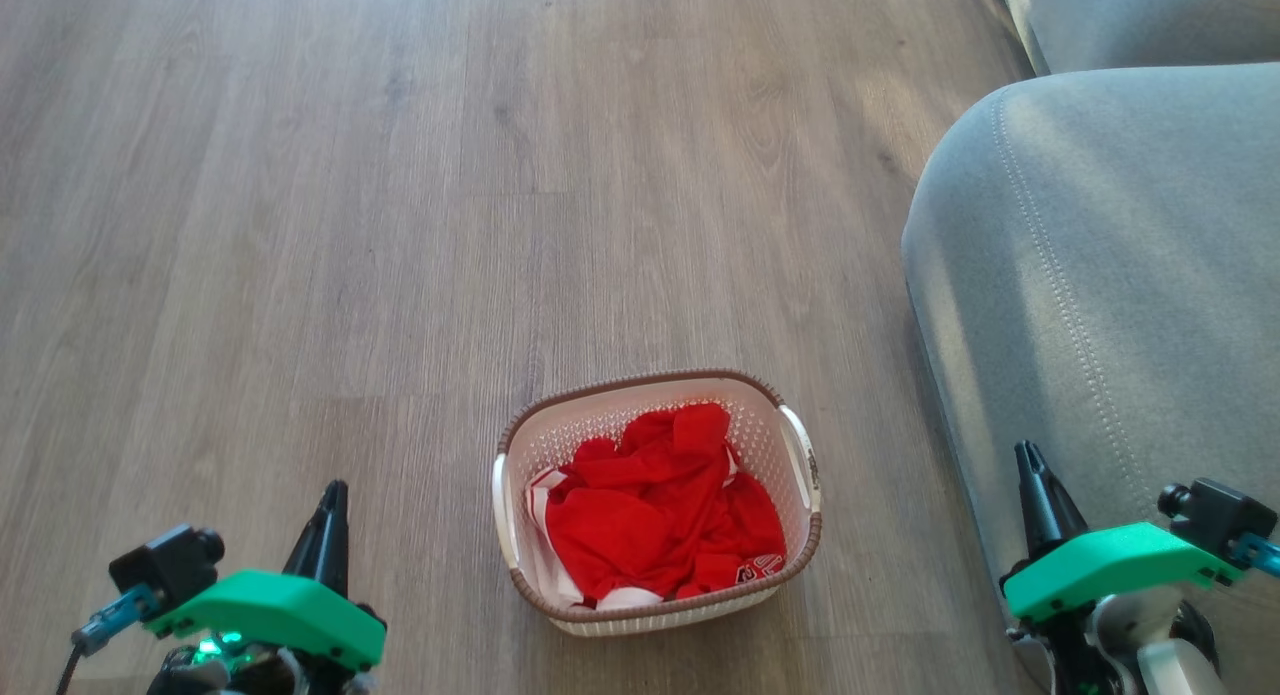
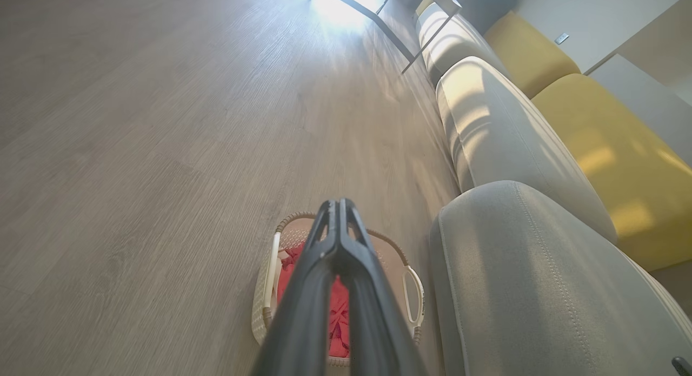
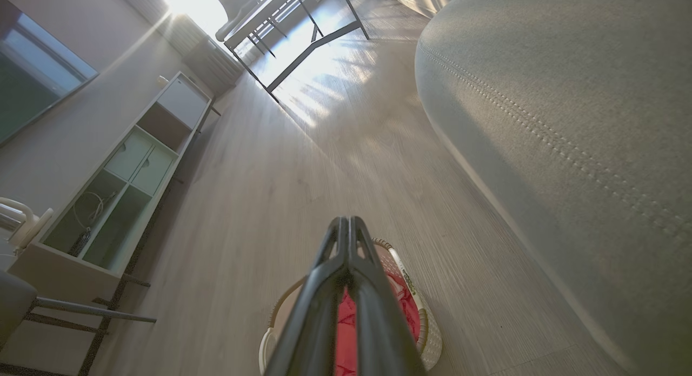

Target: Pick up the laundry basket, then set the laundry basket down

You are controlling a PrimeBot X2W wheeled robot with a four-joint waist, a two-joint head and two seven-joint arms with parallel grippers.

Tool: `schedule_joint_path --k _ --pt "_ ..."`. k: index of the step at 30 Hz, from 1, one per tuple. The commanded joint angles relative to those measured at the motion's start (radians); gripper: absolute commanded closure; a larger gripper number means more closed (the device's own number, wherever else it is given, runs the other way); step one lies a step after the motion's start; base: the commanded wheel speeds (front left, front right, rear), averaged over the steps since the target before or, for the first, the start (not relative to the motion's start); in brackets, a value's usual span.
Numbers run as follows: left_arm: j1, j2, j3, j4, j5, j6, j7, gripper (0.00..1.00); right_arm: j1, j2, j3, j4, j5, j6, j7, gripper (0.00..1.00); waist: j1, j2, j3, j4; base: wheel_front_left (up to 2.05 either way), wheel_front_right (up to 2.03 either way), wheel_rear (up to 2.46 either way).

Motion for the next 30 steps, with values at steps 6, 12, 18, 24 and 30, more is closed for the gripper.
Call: schedule_joint_path --k 6,12,18,24,30 --pt "-0.069 -0.004 0.045 -0.014 -0.073 -0.016 0.01 1.0 -0.058 -0.021 -0.002 -0.025 0.082 -0.002 0.011 1.0 0.0 0.0 -0.001 -0.001 0.0 0.0 0.0" --pt "-0.078 -0.012 0.062 -0.002 -0.136 -0.029 0.021 1.0 -0.062 -0.022 -0.007 -0.02 0.151 -0.002 0.021 1.0 0.0 0.0 -0.002 -0.002 0.0 0.0 0.0" --pt "-0.087 -0.02 0.079 0.009 -0.199 -0.042 0.032 1.0 -0.066 -0.023 -0.012 -0.015 0.22 -0.002 0.032 1.0 0.0 0.0 -0.003 -0.004 0.0 0.0 0.0" --pt "-0.096 -0.028 0.097 0.02 -0.262 -0.055 0.044 1.0 -0.069 -0.023 -0.017 -0.01 0.289 -0.003 0.043 1.0 0.0 0.0 -0.004 -0.005 0.0 0.0 0.0" --pt "-0.105 -0.036 0.115 0.032 -0.325 -0.069 0.055 1.0 -0.073 -0.024 -0.022 -0.005 0.358 -0.003 0.054 1.0 0.0 0.0 -0.005 -0.006 0.0 0.0 0.0"
